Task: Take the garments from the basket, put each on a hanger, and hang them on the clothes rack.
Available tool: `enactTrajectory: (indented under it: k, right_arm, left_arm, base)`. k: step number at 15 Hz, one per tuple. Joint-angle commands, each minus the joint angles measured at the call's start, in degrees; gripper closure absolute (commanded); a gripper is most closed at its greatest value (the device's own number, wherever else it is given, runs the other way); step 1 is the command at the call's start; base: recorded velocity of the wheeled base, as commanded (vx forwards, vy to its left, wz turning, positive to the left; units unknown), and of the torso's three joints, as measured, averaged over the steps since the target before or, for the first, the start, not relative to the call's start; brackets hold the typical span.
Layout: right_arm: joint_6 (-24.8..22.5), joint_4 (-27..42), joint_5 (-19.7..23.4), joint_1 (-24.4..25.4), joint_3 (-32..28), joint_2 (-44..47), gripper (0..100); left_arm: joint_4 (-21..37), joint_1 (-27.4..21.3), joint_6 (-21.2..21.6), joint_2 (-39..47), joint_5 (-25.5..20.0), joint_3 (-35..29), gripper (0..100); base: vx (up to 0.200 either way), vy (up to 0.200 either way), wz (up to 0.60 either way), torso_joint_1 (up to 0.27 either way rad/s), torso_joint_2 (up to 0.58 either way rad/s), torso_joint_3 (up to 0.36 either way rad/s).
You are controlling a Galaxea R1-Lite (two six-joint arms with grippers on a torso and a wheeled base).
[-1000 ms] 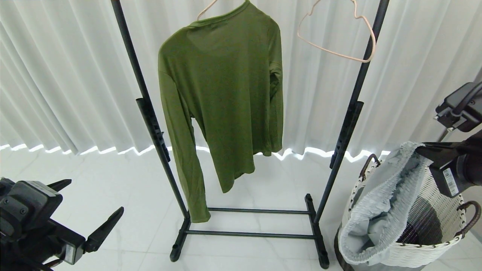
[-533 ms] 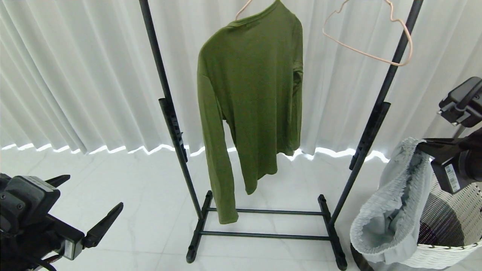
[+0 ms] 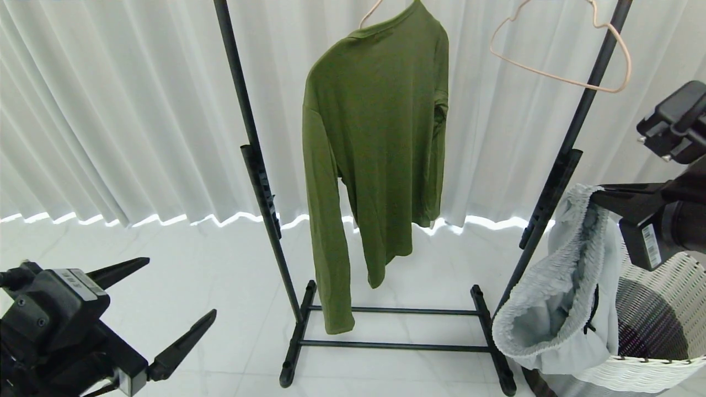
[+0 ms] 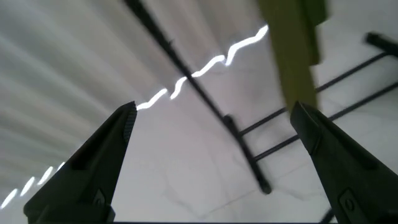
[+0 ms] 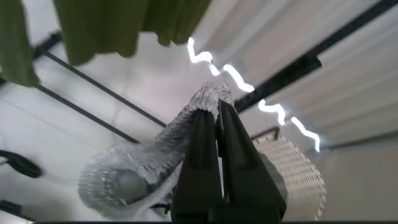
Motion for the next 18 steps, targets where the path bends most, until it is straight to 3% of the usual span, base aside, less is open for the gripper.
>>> enactTrajectory:
  k: [1,4,8,10,12,16,18]
  right_arm:
    - [0.22,-0.07,0.05,4.40,-1.71,1.18,100]
    - [2.77,-0.33,0.14,12.40,-3.38,1.62,100]
    - [3.39,-1.39,0.14,15.12,-5.40,1.88,100]
    - [3.39,-2.18,0.14,15.91,-5.58,1.79,100]
    - [3.48,-3.58,0.14,17.23,-5.84,1.79,100]
    - [3.56,-4.02,0.14,21.01,-7.25,1.62,100]
    - [3.56,-4.37,0.14,24.00,-7.95,1.71,100]
  left_arm:
    - [-0.01,-9.32,-3.84,1.91,-0.12,-2.08,0]
    - [-0.01,-21.18,-12.27,6.83,0.93,-6.30,0]
    - [-0.09,-32.78,-24.58,16.50,5.50,-13.24,0]
    - [-0.18,-38.23,-33.72,23.79,11.48,-19.66,0]
    - [-0.18,-41.22,-39.17,28.45,13.59,-24.05,0]
    - [-0.18,-41.75,-41.28,36.18,11.39,-27.04,0]
    - [-0.18,-41.57,-45.50,38.38,11.13,-28.80,0]
  base:
    - [0.000,0.000,0.00,0.000,0.00,0.000]
    - [0.000,0.000,0.00,0.000,0.00,0.000]
    - [0.000,0.000,0.00,0.000,0.00,0.000]
    - [0.000,0.000,0.00,0.000,0.00,0.000]
    - [0.000,0.000,0.00,0.000,0.00,0.000]
    - [0.000,0.000,0.00,0.000,0.00,0.000]
    - [0.000,0.000,0.00,0.000,0.00,0.000]
